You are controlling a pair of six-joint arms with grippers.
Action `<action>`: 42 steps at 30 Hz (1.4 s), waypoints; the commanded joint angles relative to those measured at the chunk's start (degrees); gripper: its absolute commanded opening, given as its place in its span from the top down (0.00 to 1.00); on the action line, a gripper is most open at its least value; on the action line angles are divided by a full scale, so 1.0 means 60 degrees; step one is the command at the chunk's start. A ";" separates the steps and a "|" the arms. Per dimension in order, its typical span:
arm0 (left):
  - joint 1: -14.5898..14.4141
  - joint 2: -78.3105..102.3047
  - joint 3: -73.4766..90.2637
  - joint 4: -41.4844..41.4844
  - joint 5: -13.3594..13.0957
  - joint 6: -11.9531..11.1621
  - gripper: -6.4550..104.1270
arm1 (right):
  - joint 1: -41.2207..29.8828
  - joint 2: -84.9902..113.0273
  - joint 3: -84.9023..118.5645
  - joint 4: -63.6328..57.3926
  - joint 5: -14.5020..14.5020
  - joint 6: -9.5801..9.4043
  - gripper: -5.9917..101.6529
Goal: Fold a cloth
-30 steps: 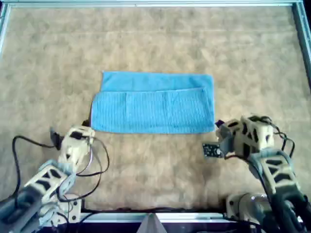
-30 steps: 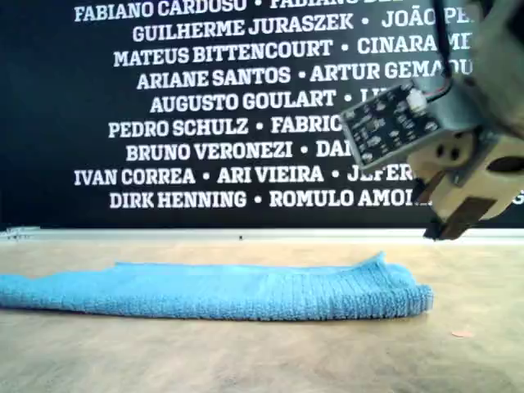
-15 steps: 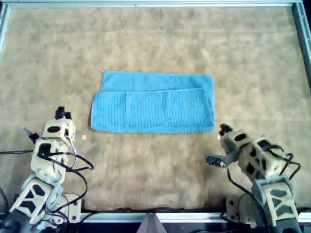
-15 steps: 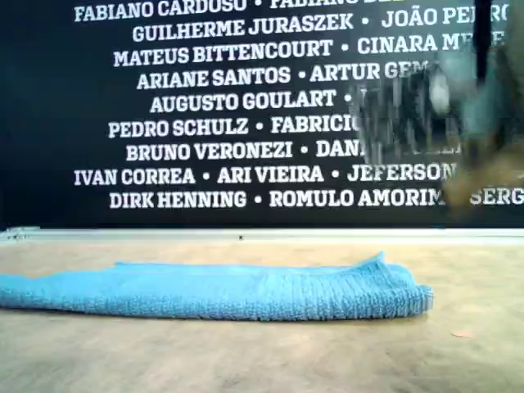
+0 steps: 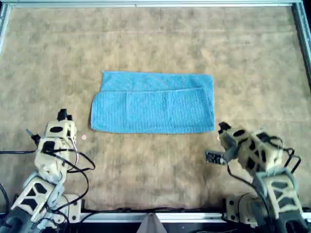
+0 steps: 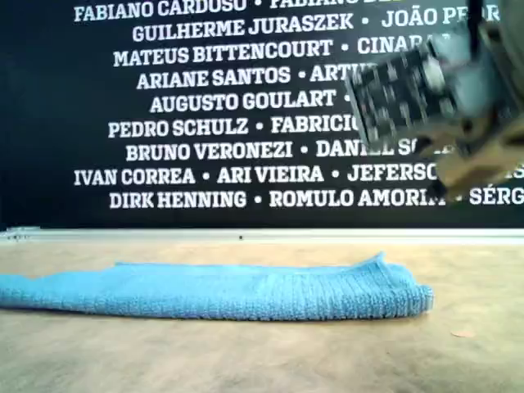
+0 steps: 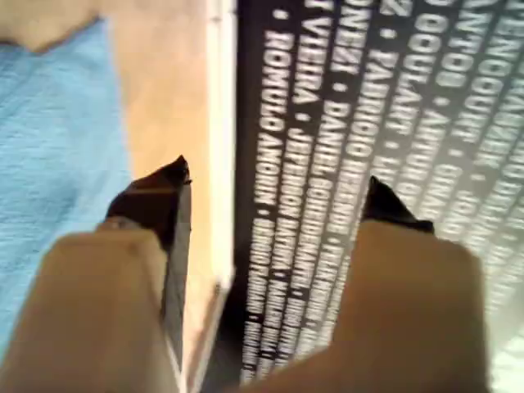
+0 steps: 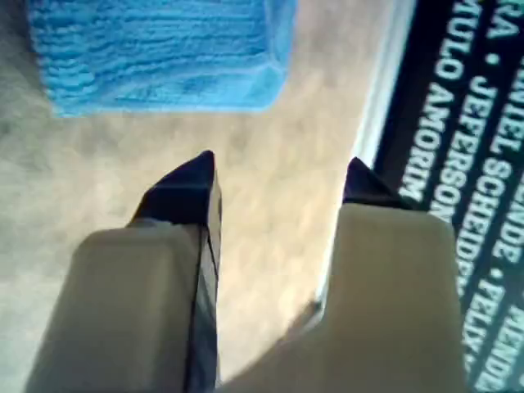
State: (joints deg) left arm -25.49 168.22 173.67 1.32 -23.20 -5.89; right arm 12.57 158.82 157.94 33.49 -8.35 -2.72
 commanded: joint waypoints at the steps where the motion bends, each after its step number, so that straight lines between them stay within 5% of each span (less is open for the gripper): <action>1: 0.0161 -0.0381 -0.0146 -0.0044 -0.0088 0.0044 0.27 | 0.0073 -0.3208 -0.1992 0.0073 -0.0088 0.0000 0.36; 10: 0.0190 -0.0542 -0.0146 -0.0044 -0.0103 0.0044 0.27 | 0.0088 -0.8555 -0.5303 0.2021 -0.0088 -0.0015 0.19; 34: 0.0190 -0.0542 -0.0146 -0.0044 -0.0103 0.0044 0.27 | 0.0103 -1.1631 -0.7969 0.1948 -0.0088 -0.0015 0.20; 38: 0.0190 -0.0542 -0.0146 -0.0044 -0.0103 0.0044 0.27 | 0.0103 -1.1631 -0.8262 0.1948 -0.0088 -0.0015 0.30; 42: 0.0190 -0.0542 -0.0146 -0.0044 -0.0103 0.0044 0.27 | 0.0103 -1.1631 -0.8540 0.1948 -0.0088 0.0000 0.53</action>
State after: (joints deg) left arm -25.49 164.97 173.67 1.32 -23.20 -5.89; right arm 13.27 88.59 111.09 44.38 -8.44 -2.55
